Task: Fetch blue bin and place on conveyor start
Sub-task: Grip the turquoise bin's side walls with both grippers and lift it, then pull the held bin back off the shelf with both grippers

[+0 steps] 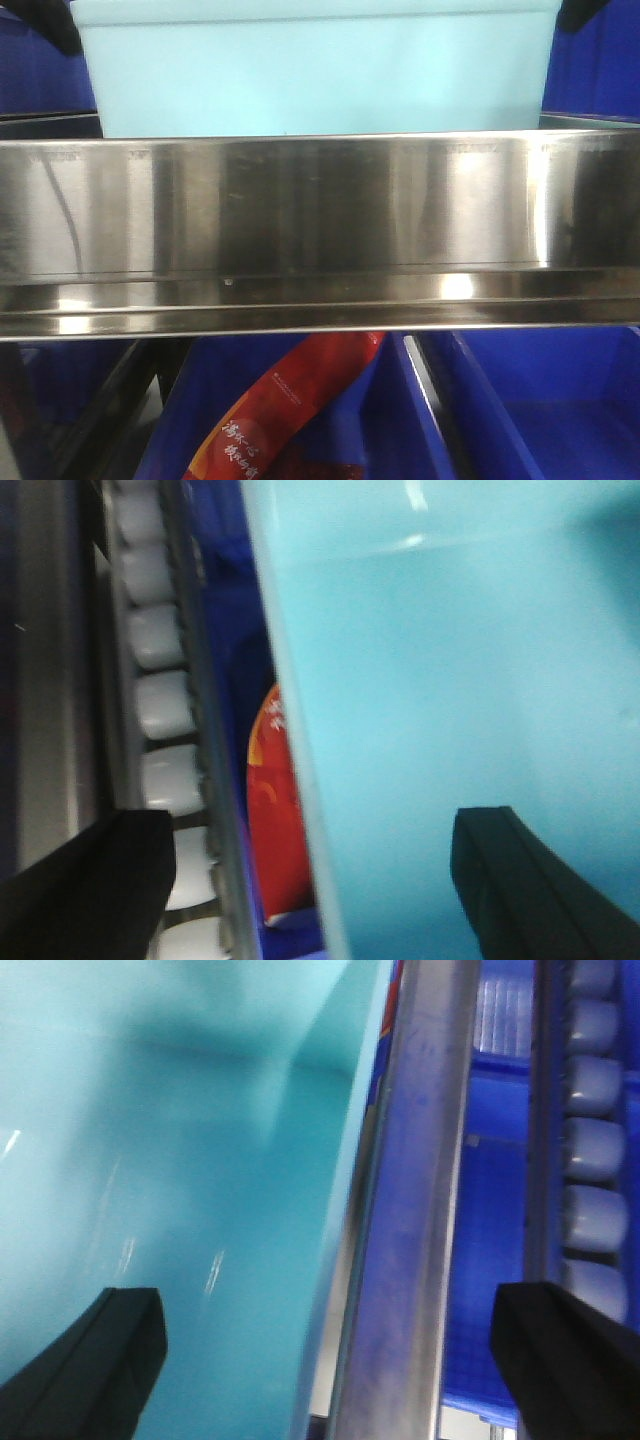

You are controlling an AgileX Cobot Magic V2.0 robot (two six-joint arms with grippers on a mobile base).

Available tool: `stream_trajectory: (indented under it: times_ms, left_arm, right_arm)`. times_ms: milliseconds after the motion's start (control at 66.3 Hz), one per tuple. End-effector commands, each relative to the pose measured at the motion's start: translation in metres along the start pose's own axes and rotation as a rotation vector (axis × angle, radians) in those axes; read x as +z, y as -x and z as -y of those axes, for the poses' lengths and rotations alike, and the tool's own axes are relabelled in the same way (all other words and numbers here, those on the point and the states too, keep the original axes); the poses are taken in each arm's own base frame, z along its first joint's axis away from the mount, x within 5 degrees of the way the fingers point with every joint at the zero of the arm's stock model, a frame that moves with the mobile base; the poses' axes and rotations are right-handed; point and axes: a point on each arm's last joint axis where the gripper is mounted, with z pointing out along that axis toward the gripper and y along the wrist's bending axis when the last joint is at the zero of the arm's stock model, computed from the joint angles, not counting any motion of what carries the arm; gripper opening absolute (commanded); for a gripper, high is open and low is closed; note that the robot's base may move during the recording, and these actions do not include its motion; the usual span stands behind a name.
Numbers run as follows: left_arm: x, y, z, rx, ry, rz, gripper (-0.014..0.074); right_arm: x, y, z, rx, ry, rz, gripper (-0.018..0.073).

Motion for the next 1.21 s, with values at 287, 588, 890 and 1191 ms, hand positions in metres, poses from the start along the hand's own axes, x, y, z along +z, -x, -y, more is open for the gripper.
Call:
stream_trajectory:
  times_ms: [287,588,890,1191]
  left_arm:
    - [0.013,-0.002,0.001,-0.029,-0.018,-0.049,-0.0075]
    - [-0.017,-0.002,0.002,-0.024,-0.027,-0.002,-0.0111]
    - [-0.103,-0.007,0.0,-0.024,-0.06,0.19,-0.0111]
    - [-0.17,-0.03,-0.004,-0.024,-0.079,0.278,-0.0111]
  right_arm:
    - [0.019,0.003,0.003,-0.001,-0.014,-0.011,0.0024]
    - [-0.023,0.004,-0.001,-0.009,-0.007,0.057,-0.0151]
    - [-0.113,-0.005,-0.011,-0.032,0.014,0.243,-0.0151]
    - [-0.161,-0.025,-0.03,-0.085,0.061,0.289,-0.0151]
